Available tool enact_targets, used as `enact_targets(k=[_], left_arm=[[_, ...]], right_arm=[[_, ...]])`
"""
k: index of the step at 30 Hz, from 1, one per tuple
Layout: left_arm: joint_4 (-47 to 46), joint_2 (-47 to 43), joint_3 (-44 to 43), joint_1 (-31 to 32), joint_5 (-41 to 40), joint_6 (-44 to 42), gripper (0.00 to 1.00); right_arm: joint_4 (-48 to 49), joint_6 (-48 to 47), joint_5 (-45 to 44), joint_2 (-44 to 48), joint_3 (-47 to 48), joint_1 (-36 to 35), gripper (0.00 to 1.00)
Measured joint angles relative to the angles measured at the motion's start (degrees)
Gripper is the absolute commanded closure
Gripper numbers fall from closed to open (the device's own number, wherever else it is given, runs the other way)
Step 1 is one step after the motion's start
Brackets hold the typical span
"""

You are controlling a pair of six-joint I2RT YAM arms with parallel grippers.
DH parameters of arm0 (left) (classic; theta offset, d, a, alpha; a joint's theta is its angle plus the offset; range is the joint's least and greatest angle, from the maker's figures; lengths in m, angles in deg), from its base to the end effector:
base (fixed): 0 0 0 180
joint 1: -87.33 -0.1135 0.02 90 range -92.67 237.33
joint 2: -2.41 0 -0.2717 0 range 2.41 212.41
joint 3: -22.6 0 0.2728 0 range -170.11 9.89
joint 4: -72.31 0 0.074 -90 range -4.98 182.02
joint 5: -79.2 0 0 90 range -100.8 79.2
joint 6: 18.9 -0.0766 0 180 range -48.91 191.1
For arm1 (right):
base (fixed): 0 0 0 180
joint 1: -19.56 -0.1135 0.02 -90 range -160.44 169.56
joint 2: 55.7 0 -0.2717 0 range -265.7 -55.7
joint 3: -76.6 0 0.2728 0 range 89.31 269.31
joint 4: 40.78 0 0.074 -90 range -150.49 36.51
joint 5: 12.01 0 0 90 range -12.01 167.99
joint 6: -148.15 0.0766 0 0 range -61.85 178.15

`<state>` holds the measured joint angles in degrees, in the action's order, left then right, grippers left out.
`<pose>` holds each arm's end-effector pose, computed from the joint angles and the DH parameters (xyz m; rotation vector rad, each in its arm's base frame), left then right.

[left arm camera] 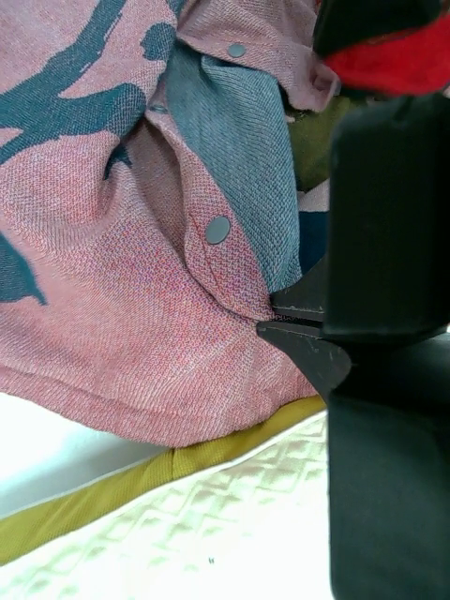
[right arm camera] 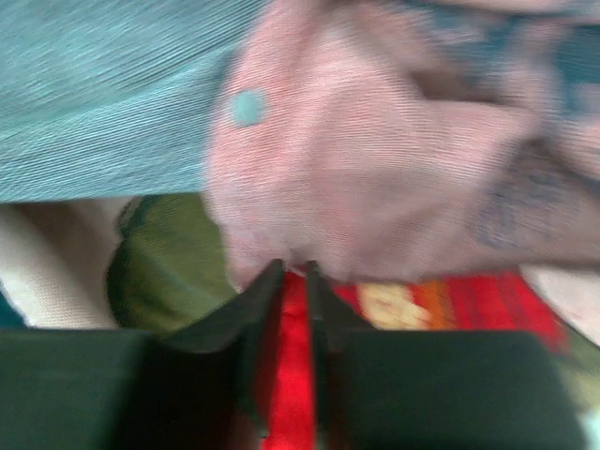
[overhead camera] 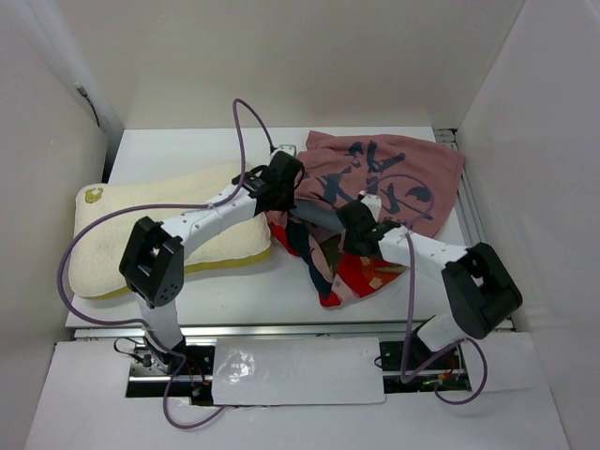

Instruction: Put the pillow into the pillowcase

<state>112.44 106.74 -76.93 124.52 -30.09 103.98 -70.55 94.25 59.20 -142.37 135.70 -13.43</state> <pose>0.3839 -0.2595 0.2506 -0.0758 2.3100 -0.2284 0.2861 0.1563 0.1351 0.1884 2.4876 0.0744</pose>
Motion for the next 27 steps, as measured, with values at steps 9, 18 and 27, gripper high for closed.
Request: enact_targets(k=[9,18,27], left_arm=[[0.0,-2.56,0.04,-3.41,0.2,-0.13,1.0],[-1.6,-7.26,2.64,-7.04,2.89,-1.22,1.0],[-2.36,-8.87,3.67,-6.64,4.02,-1.46,1.0]], right_arm=[[-17.64,6.29,-14.14,26.82,-1.6,9.77,1.0],[-17.22,-2.67,-3.85,30.99,-1.01,10.62,0.52],[-6.82,-5.97,-1.4,7.19,2.34,-9.66,0.23]])
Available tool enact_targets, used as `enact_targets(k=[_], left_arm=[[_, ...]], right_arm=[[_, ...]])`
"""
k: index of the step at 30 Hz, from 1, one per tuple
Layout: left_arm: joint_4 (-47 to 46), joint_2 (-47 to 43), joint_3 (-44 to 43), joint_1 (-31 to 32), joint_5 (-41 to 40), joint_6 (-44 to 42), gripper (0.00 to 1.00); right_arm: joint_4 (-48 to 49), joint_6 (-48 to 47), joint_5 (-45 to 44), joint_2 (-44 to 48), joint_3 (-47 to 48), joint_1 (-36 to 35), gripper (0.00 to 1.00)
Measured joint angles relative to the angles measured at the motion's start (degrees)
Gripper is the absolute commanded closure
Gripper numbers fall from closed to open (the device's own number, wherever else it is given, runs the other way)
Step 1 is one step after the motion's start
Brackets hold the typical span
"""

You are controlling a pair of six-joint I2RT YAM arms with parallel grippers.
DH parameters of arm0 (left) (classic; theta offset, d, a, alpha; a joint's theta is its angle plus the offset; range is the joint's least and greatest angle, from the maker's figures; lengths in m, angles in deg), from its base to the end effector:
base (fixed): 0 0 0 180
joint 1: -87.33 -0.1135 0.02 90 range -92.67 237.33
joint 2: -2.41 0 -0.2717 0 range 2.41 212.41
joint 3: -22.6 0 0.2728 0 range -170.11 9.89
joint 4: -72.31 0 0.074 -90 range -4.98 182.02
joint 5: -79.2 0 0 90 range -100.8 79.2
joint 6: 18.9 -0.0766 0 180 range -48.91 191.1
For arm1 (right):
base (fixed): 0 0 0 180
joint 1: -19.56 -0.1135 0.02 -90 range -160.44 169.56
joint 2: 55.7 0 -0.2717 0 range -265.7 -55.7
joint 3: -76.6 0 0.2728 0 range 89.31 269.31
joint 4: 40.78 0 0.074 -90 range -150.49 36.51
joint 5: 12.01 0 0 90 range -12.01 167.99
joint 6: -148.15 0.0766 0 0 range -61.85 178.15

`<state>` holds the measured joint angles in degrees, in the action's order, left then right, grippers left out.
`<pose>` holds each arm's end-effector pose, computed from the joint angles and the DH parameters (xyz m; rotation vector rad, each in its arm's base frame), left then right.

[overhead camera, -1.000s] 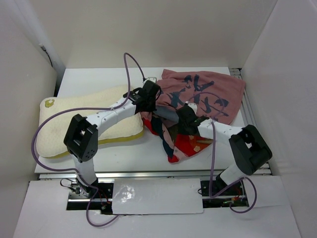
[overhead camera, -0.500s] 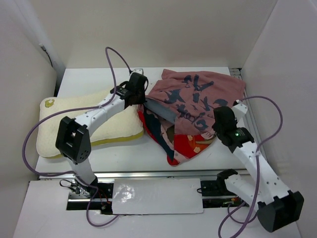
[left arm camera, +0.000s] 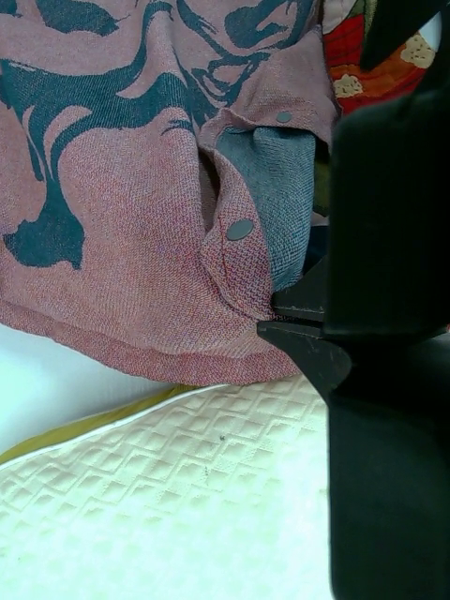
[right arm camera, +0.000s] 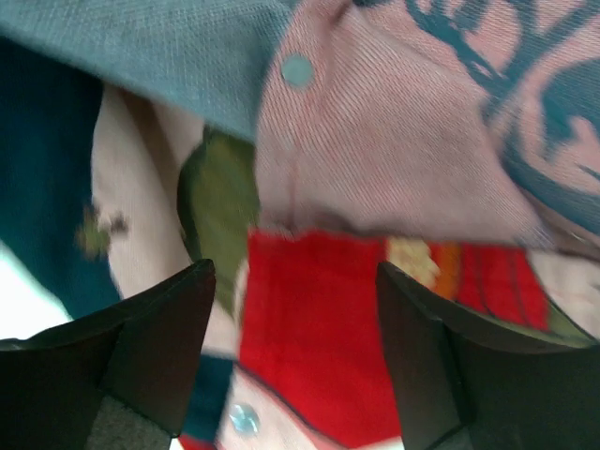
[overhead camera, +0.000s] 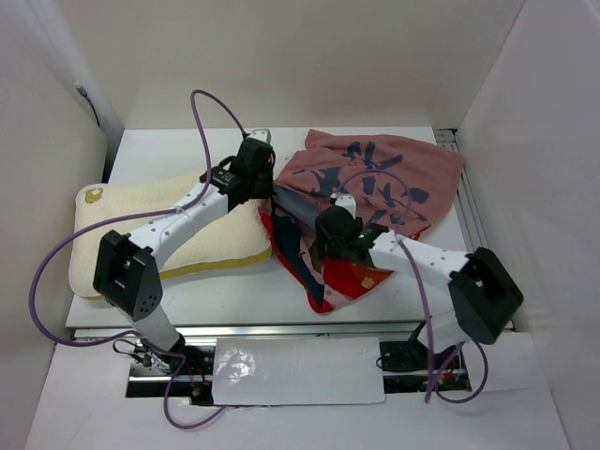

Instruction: Put the pillow into the pillowcase

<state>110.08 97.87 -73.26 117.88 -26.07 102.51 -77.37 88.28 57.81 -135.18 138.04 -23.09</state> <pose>0.3859 -0.2043 0.2961 -0.1630 2.2075 -0.3084 0.2490 0.1935 0.1772 -0.1285 2.4423 0.1121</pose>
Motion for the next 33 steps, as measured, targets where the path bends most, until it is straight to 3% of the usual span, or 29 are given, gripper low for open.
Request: enact_targets(k=[6,8,9,10,11,15,18,22,26,28,33], left_arm=[[0.07,-0.76,0.44,0.2,0.02,-0.11,1.0],[0.13,-1.18,0.44,0.28,0.0,-0.24,1.0],[0.13,-1.33,0.44,0.31,-0.02,-0.33,1.0],[0.15,-1.49,0.44,0.35,-0.02,-0.55,1.0],[0.17,-1.57,0.44,0.37,-0.07,-0.98,1.0],[0.28,-1.57,0.44,0.09,-0.02,-1.46,1.0],[0.63,-0.81,-0.55,-0.87,0.02,-1.53,1.0],[0.9,3.06,-5.05,-3.26,1.03,-1.62,1.0],[1.53,7.37,-10.95,-4.42,8.37,-1.36,1.0],[1.6,8.85,-13.16,-4.48,11.28,-1.25,1.0],[3.23,15.28,-22.01,-5.05,15.72,-1.22,1.0]], right_arm=[[3.85,5.18,-3.65,-12.85,3.85,-0.42,0.22],[4.61,6.36,-3.69,-15.23,3.87,-0.31,0.27],[4.79,7.02,-3.82,-16.15,3.87,-0.24,0.35],[4.61,7.96,-4.63,-16.79,3.89,-0.22,0.59],[4.15,9.33,-6.05,-16.98,3.91,-0.22,0.69],[-1.11,14.75,-12.09,-12.92,3.65,-0.02,0.84],[-8.26,18.86,-15.82,-3.69,2.03,1.57,1.0],[-18.73,24.48,-21.11,13.4,1.09,8.04,1.0],[-21.27,24.04,-20.81,25.16,2.78,15.06,0.97],[-21.44,22.91,-19.69,27.56,3.78,17.94,0.92],[-22.18,19.63,-18.1,28.28,6.12,22.51,0.92]])
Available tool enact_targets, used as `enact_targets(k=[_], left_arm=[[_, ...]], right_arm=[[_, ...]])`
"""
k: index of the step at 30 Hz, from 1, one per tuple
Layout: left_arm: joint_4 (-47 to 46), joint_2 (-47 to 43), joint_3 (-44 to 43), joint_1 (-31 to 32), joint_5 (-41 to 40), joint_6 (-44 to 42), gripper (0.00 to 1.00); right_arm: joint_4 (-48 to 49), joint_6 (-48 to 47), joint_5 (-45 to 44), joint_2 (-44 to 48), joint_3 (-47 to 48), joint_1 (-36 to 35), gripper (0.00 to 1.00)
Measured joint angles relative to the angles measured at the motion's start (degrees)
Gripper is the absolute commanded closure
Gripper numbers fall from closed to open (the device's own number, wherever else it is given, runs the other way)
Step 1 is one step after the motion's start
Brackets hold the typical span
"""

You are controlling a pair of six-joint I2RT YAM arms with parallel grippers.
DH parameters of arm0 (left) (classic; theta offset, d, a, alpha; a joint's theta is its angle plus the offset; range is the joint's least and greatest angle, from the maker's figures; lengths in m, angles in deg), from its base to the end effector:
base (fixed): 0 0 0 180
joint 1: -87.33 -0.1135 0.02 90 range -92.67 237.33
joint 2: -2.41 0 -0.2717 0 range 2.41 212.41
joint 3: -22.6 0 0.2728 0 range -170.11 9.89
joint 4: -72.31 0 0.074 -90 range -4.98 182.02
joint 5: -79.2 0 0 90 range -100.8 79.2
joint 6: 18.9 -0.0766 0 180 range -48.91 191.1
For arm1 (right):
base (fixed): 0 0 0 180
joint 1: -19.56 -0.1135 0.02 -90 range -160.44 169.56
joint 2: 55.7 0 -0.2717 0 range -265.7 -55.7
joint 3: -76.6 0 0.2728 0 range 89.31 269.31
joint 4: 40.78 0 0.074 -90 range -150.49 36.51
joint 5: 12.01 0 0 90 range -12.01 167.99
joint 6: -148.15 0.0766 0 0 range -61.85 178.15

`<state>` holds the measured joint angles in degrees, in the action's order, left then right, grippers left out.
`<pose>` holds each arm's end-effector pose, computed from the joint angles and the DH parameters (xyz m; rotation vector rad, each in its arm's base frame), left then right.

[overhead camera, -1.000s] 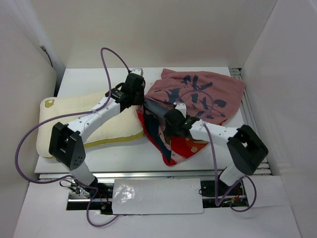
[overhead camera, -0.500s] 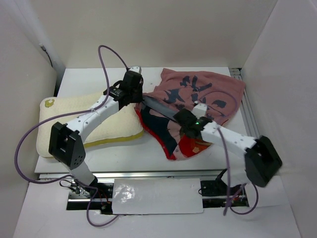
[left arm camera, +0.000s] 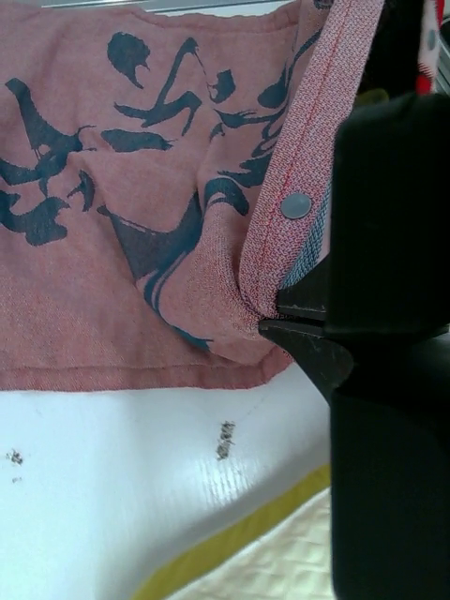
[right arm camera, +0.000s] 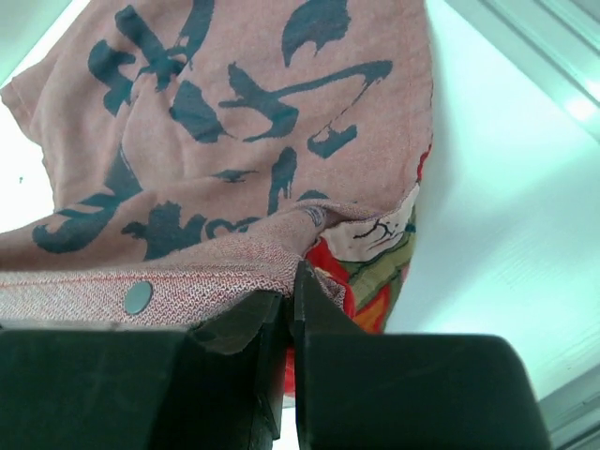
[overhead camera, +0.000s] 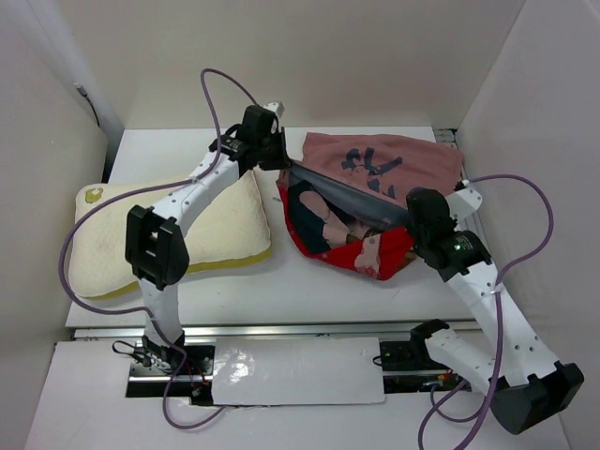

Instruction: Put the pillow into the pillowcase

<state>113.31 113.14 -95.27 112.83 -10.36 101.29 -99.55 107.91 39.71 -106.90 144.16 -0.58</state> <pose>0.4618 -0.2209 0.3176 -0.0862 2.2156 -0.5598 0.2140 0.0279 0.3116 0.8495 1.9527 -0.0671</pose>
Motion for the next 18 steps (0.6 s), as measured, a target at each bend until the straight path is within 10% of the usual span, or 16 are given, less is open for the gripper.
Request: enact_targets(k=[8,10,13,18], left_arm=[[5.27,11.13,-13.55,-7.02,-5.9,-1.22,1.0],[5.9,13.2,-16.11,-11.45,-9.14,-1.79,1.0],[6.82,13.51,-16.44,-17.7,-10.93,-2.01,1.0],[4.13,13.51,-16.44,-21.33,-9.99,-5.4,1.0]], right_arm=[[-2.93,-4.22,-7.48,-8.15,5.35,7.72,0.76],[-1.25,-7.96,-7.54,-12.2,8.55,15.43,1.0],[5.33,-13.7,-2.69,-16.9,10.84,27.74,1.0],[15.61,-23.67,12.85,-23.69,11.63,32.09,0.74]])
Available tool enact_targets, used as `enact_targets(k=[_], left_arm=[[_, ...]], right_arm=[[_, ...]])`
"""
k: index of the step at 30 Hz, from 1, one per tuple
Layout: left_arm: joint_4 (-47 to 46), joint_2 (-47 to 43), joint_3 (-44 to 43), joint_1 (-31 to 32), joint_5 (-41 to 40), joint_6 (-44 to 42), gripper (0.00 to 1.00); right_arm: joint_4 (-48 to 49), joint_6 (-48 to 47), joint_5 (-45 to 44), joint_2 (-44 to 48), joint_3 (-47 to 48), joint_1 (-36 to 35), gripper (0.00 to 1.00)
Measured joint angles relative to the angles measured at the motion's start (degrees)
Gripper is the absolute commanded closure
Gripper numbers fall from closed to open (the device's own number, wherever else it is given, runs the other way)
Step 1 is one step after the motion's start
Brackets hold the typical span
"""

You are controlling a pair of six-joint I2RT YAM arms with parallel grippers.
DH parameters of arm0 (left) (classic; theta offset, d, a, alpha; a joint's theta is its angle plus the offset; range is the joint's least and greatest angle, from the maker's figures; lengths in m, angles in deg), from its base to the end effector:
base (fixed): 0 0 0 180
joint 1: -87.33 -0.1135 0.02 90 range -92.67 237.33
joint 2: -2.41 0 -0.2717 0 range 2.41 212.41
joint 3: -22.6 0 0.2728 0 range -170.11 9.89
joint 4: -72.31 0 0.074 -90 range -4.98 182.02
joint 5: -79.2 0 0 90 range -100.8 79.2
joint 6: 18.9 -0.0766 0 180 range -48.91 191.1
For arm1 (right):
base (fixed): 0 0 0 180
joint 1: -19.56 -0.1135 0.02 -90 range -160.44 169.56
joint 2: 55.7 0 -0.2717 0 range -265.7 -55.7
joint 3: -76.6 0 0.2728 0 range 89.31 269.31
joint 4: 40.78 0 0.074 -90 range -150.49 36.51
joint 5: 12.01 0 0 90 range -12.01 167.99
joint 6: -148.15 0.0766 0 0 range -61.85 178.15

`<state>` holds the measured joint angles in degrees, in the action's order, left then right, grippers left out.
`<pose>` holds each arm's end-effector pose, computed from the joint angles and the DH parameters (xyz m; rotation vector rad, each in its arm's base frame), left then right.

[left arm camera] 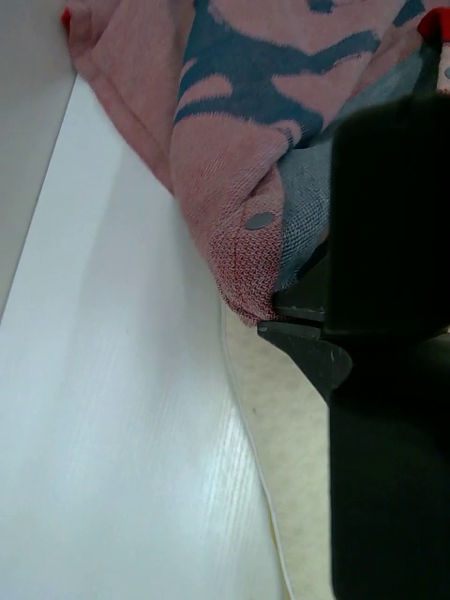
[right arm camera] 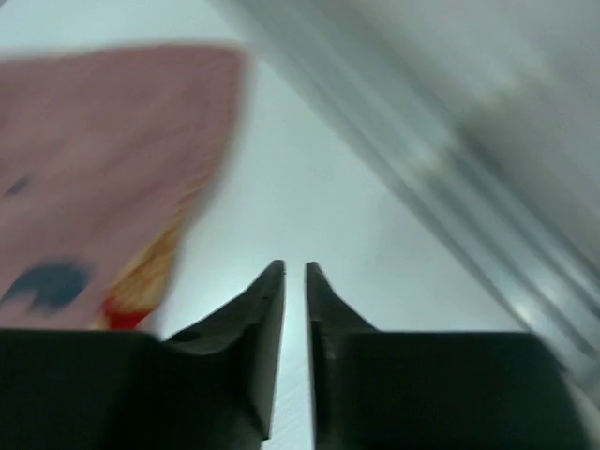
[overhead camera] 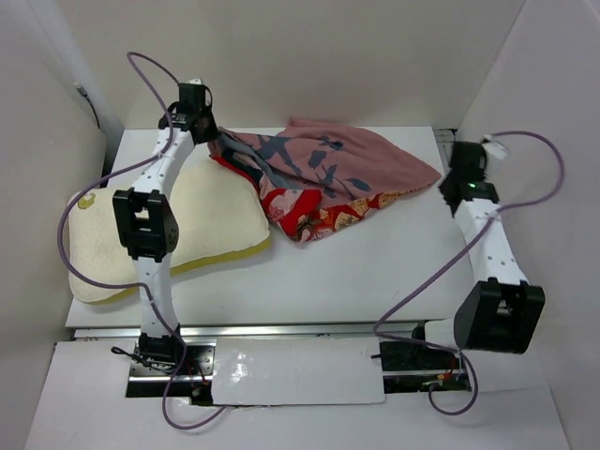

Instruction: Put the pillow into the pillowcase

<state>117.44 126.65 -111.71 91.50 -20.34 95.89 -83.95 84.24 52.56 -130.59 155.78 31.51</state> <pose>0.5633 -0.0283 0.2999 -0.4817 2.1210 -0.1069 0.3186 -0.1011 0.3063 0.9344 1.9876 -0.3604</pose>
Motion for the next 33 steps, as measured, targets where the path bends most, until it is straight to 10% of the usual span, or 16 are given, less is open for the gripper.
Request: enact_targets(k=[6,11,23,33], left_arm=[[-4.17,-1.36,4.87,5.75,1.92,-2.19,1.0],[-4.24,-1.57,8.15,6.97,3.02,-2.19,1.0],[-5.05,-3.26,9.01,5.49,3.67,-2.45,1.0],[-6.64,-3.39,9.55,5.64,9.7,-3.98,1.0]], right_arm=[[6.91,-7.82,11.1,-9.35,4.39,-25.38,0.43],[12.35,-5.95,18.43,-15.56,5.05,-32.54,0.18],[15.15,0.59,23.3,-41.2,14.51,-33.73,0.32],[16.61,5.64,21.64,-40.22,9.77,-22.16,0.38]])
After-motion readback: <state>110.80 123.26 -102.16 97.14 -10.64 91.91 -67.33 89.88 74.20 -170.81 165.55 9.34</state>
